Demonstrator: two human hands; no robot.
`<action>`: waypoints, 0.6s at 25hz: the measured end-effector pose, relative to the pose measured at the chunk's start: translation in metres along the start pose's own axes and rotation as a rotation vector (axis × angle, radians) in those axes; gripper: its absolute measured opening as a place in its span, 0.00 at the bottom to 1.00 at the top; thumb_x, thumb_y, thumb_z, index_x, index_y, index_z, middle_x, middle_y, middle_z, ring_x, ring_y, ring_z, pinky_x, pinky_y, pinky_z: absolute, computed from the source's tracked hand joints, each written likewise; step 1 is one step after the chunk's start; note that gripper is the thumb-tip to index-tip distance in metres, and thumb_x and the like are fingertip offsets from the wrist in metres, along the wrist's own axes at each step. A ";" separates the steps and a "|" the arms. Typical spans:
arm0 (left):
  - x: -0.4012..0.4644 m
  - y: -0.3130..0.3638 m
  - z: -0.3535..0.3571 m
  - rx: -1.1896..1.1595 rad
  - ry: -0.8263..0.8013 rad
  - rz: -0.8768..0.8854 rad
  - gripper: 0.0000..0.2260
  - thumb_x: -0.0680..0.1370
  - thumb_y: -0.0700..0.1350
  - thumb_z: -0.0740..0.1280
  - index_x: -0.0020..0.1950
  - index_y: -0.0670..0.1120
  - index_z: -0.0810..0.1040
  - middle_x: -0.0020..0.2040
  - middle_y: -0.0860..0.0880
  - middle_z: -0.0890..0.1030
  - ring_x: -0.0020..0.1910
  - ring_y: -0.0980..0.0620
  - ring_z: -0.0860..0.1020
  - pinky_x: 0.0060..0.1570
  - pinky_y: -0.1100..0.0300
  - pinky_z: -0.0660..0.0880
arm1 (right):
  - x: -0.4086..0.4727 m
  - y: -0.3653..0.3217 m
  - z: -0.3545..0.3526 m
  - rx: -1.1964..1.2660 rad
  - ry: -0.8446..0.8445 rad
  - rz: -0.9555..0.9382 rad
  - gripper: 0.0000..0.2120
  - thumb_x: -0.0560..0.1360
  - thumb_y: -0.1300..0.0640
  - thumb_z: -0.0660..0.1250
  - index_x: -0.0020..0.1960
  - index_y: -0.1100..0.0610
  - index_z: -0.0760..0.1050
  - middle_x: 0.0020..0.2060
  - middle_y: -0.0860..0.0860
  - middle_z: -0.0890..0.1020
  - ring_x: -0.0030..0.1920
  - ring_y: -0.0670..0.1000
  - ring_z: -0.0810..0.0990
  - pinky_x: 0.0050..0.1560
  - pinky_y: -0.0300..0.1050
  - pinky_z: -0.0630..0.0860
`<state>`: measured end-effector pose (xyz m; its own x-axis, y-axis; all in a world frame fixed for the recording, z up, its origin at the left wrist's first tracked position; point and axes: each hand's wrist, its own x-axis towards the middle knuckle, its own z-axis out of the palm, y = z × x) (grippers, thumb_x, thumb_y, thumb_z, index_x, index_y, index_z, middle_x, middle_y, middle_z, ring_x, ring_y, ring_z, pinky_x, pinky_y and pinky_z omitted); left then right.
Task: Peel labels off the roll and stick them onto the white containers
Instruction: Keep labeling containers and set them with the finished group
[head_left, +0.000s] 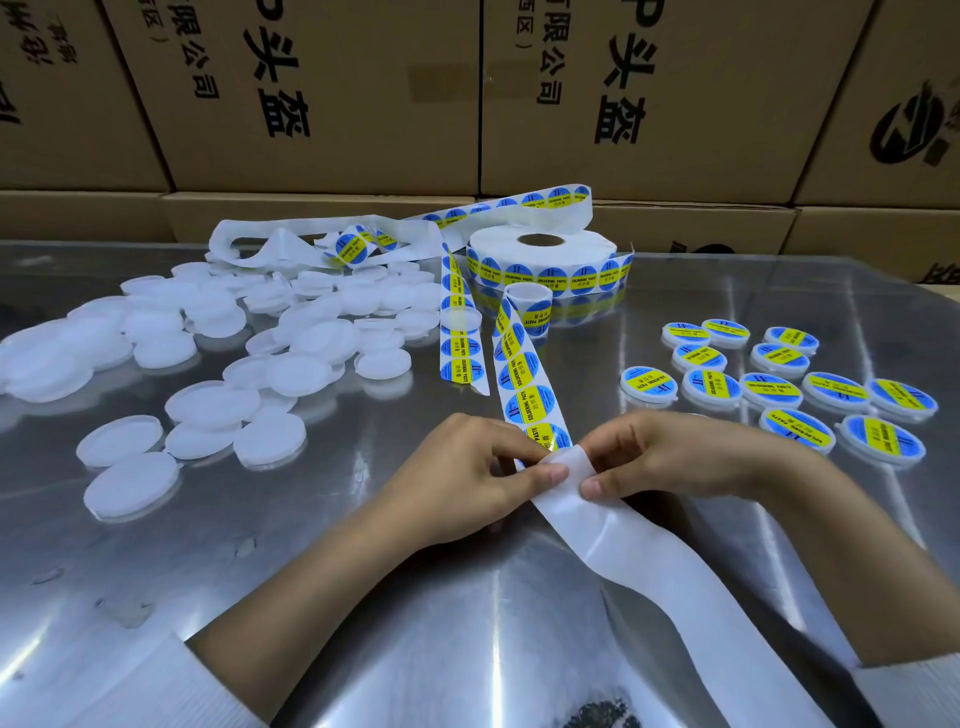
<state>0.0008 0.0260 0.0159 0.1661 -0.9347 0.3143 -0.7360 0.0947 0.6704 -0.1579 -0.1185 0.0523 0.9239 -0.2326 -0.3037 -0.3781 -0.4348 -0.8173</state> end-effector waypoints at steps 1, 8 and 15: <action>0.000 0.000 0.000 -0.033 0.012 -0.024 0.06 0.74 0.55 0.68 0.43 0.55 0.83 0.37 0.52 0.82 0.34 0.51 0.80 0.36 0.58 0.74 | 0.000 0.000 0.000 -0.009 0.007 0.002 0.08 0.75 0.63 0.68 0.53 0.55 0.81 0.49 0.52 0.85 0.49 0.47 0.82 0.54 0.41 0.77; 0.002 0.000 -0.001 -0.159 0.071 -0.142 0.02 0.72 0.52 0.72 0.40 0.59 0.83 0.25 0.47 0.78 0.20 0.58 0.68 0.24 0.71 0.61 | 0.003 -0.001 0.002 -0.031 0.028 0.013 0.07 0.76 0.61 0.67 0.49 0.51 0.81 0.44 0.46 0.85 0.45 0.42 0.81 0.48 0.34 0.77; 0.003 0.004 -0.007 -0.373 0.154 -0.223 0.02 0.72 0.47 0.73 0.41 0.51 0.86 0.37 0.45 0.85 0.34 0.57 0.75 0.37 0.62 0.71 | 0.000 -0.004 0.002 -0.080 0.026 0.034 0.10 0.77 0.63 0.65 0.56 0.54 0.79 0.53 0.57 0.83 0.52 0.51 0.81 0.57 0.45 0.76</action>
<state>0.0033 0.0261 0.0242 0.4095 -0.8872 0.2126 -0.3897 0.0406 0.9200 -0.1563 -0.1154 0.0547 0.9090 -0.2706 -0.3172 -0.4139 -0.4945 -0.7643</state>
